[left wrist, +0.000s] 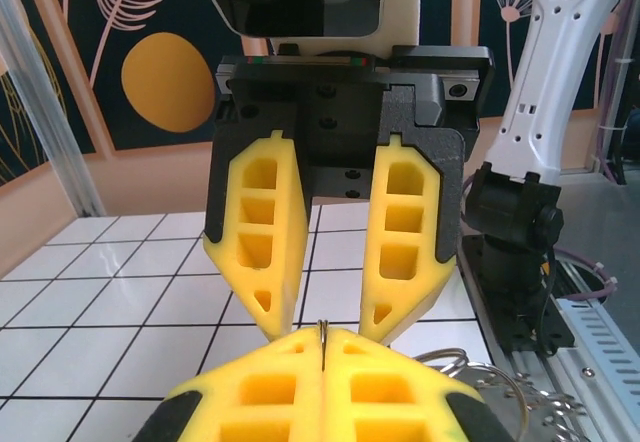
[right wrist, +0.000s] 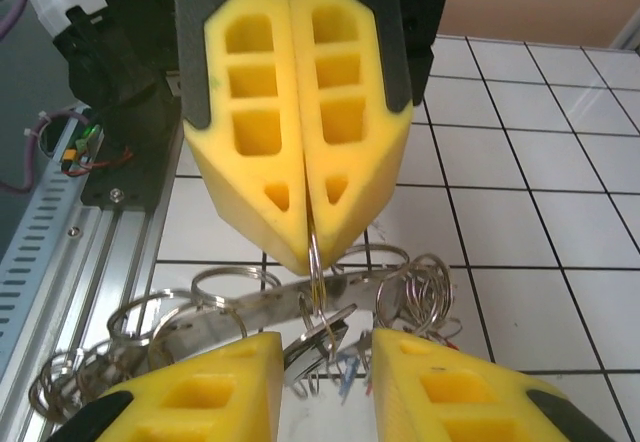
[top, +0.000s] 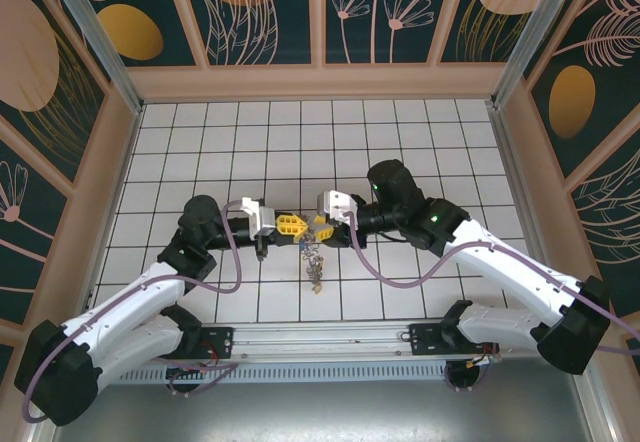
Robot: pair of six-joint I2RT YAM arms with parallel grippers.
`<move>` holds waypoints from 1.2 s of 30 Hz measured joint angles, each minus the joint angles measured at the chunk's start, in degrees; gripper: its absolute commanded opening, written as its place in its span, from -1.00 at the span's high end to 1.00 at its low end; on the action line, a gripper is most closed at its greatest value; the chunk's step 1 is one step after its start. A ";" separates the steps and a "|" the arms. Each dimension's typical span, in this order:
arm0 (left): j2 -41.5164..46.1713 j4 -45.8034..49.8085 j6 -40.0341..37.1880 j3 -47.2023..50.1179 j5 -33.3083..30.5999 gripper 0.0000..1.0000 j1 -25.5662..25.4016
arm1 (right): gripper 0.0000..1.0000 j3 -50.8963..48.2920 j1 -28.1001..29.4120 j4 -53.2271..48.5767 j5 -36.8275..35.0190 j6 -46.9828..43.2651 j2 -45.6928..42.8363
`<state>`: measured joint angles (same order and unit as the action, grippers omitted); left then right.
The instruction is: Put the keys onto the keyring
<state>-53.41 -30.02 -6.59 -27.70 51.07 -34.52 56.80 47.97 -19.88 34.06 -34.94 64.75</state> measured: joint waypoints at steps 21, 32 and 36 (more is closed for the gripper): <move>-2.56 -11.52 6.36 3.41 1.86 1.00 0.07 | 0.70 0.02 0.13 1.05 2.45 1.53 2.80; -2.91 -18.91 7.34 5.79 0.52 1.00 -0.37 | 0.87 -0.74 0.13 4.02 3.58 3.93 2.93; -2.78 -19.71 7.34 6.64 -0.13 1.00 -0.37 | 0.88 -1.25 0.13 4.50 3.76 4.24 2.93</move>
<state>-56.18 -49.74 0.75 -21.06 50.94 -34.89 55.55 48.10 -15.38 37.82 -30.70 67.68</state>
